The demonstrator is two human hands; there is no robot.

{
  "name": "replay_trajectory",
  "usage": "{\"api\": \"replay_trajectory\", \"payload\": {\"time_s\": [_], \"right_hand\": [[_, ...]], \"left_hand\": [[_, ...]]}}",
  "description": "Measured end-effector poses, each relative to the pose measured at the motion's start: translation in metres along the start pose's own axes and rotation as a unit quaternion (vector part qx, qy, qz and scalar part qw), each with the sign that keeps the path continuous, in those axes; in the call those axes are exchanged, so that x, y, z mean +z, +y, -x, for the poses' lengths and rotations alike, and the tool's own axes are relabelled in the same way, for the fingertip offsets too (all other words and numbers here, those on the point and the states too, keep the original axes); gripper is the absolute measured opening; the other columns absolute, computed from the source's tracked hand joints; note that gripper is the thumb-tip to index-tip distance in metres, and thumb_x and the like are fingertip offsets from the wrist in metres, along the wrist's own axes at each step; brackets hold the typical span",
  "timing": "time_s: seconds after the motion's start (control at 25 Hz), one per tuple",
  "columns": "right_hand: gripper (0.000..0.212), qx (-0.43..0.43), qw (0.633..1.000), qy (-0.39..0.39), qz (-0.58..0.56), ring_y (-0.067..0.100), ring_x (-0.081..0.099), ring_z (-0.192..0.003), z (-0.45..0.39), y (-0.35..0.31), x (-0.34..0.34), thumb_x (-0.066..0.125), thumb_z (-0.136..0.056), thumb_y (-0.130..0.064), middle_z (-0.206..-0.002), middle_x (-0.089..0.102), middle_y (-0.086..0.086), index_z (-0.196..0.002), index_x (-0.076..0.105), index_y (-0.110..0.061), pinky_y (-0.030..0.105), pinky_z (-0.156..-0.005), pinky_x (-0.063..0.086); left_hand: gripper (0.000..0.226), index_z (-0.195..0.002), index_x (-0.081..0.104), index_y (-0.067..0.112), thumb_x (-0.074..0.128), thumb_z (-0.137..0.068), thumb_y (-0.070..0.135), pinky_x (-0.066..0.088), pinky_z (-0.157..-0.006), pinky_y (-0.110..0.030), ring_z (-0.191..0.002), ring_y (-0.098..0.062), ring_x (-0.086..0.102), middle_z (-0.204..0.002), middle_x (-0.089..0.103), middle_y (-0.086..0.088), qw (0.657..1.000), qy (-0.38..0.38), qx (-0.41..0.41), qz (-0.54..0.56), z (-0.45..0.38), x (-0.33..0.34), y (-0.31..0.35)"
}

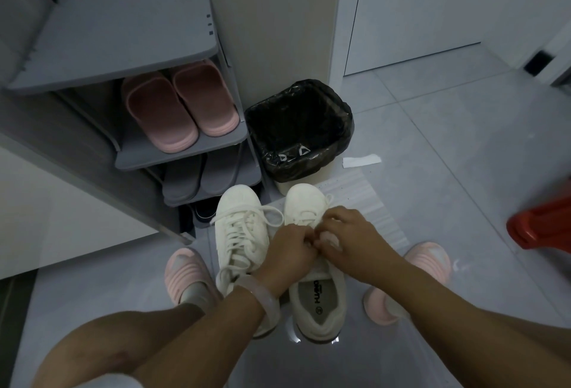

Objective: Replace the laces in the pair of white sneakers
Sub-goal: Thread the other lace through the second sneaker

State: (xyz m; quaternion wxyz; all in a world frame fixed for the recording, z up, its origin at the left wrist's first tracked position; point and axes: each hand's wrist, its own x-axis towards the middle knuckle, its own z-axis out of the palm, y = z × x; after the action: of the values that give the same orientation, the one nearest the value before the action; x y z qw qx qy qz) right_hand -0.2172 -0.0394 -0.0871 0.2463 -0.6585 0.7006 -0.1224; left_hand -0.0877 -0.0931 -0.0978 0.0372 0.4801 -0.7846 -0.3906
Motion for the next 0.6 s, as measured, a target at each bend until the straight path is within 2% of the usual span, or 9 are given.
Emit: {"api": "replay_trajectory", "payload": {"time_s": [0.12, 0.2, 0.28, 0.32, 0.36, 0.4, 0.44, 0.52, 0.6], "right_hand": [[0.036, 0.030, 0.996, -0.070, 0.046, 0.018, 0.031, -0.132, -0.004, -0.002, -0.006, 0.046, -0.091, -0.047, -0.141, 0.039, -0.004, -0.122, 0.059, -0.033, 0.036, -0.104, 0.033], [0.037, 0.051, 0.995, -0.076, 0.046, 0.018, 0.026, -0.135, -0.005, -0.001, -0.008, 0.048, -0.090, -0.048, -0.145, 0.034, -0.004, -0.124, 0.056, -0.037, 0.038, -0.106, 0.030], [0.037, 0.067, 0.994, -0.081, 0.029, 0.018, 0.026, -0.135, -0.005, -0.002, -0.008, 0.050, -0.088, -0.049, -0.145, 0.033, -0.004, -0.124, 0.056, -0.038, 0.039, -0.107, 0.028], [0.037, 0.075, 0.993, -0.085, 0.027, 0.018, 0.026, -0.134, -0.005, -0.004, -0.008, 0.050, -0.088, -0.049, -0.144, 0.034, -0.004, -0.123, 0.056, -0.039, 0.039, -0.106, 0.028], [0.037, 0.073, 0.993, -0.087, 0.034, 0.018, 0.028, -0.133, -0.005, -0.005, -0.007, 0.051, -0.088, -0.049, -0.142, 0.035, -0.004, -0.123, 0.056, -0.039, 0.039, -0.105, 0.028], [0.037, 0.066, 0.994, -0.084, 0.040, 0.018, 0.030, -0.131, -0.005, -0.007, -0.005, 0.051, -0.088, -0.048, -0.139, 0.037, -0.004, -0.122, 0.057, -0.038, 0.038, -0.104, 0.029], [0.035, 0.054, 0.996, -0.069, 0.035, 0.019, 0.033, -0.129, -0.005, -0.007, -0.004, 0.052, -0.088, -0.045, -0.136, 0.039, -0.003, -0.121, 0.058, -0.035, 0.036, -0.102, 0.031], [0.029, 0.051, 0.998, 0.005, -0.030, 0.020, 0.040, -0.121, -0.008, -0.006, -0.004, 0.056, -0.089, -0.031, -0.127, 0.044, 0.000, -0.116, 0.062, -0.025, 0.028, -0.095, 0.036], [0.032, 0.075, 0.990, 0.083, -0.087, 0.022, 0.042, -0.118, -0.012, 0.000, -0.007, 0.056, -0.088, -0.017, -0.126, 0.045, 0.004, -0.120, 0.056, -0.019, 0.025, -0.090, 0.037]], "left_hand": [[0.016, -0.086, 0.068, 0.003, 0.053, -0.086, 0.005, 0.026, -0.063, -0.015, -0.075, -0.008, 0.042, -0.090, 0.045, -0.004, 0.998, 0.060, -0.004, -0.005, 0.002, -0.013, 0.008], [0.018, -0.077, 0.061, 0.009, 0.049, -0.090, 0.005, 0.034, -0.063, -0.012, -0.073, -0.001, 0.047, -0.086, 0.051, 0.000, 0.977, 0.128, -0.055, 0.161, 0.001, -0.041, 0.018], [0.026, -0.072, 0.049, 0.010, 0.038, -0.095, 0.004, 0.049, -0.056, -0.017, -0.059, -0.007, 0.059, -0.072, 0.061, -0.001, 0.855, 0.134, -0.062, 0.497, 0.003, -0.085, 0.028], [0.029, -0.070, 0.045, 0.010, 0.033, -0.096, 0.005, 0.046, -0.045, -0.018, -0.046, -0.008, 0.055, -0.065, 0.061, -0.003, 0.797, 0.128, -0.042, 0.589, 0.007, -0.105, 0.029], [0.030, -0.069, 0.042, 0.010, 0.031, -0.097, 0.006, 0.037, -0.038, -0.014, -0.035, -0.006, 0.043, -0.061, 0.056, -0.004, 0.782, 0.126, -0.026, 0.610, 0.010, -0.121, 0.028], [0.031, -0.067, 0.041, 0.011, 0.031, -0.097, 0.007, 0.027, -0.036, -0.013, -0.032, -0.005, 0.032, -0.060, 0.051, -0.004, 0.805, 0.135, -0.028, 0.577, 0.011, -0.130, 0.025], [0.032, -0.065, 0.041, 0.012, 0.033, -0.096, 0.007, 0.024, -0.038, -0.015, -0.034, -0.005, 0.028, -0.061, 0.047, -0.004, 0.859, 0.155, -0.038, 0.487, 0.010, -0.133, 0.020], [0.029, -0.066, 0.048, 0.016, 0.042, -0.093, 0.012, 0.030, -0.045, -0.022, -0.044, -0.007, 0.036, -0.066, 0.049, -0.002, 0.963, 0.166, -0.062, 0.202, 0.008, -0.123, 0.011], [0.015, -0.080, 0.057, 0.021, 0.049, -0.092, 0.024, 0.040, -0.060, -0.024, -0.066, -0.008, 0.052, -0.081, 0.058, 0.002, 0.996, 0.077, -0.034, -0.006, 0.009, -0.096, 0.008]]}}
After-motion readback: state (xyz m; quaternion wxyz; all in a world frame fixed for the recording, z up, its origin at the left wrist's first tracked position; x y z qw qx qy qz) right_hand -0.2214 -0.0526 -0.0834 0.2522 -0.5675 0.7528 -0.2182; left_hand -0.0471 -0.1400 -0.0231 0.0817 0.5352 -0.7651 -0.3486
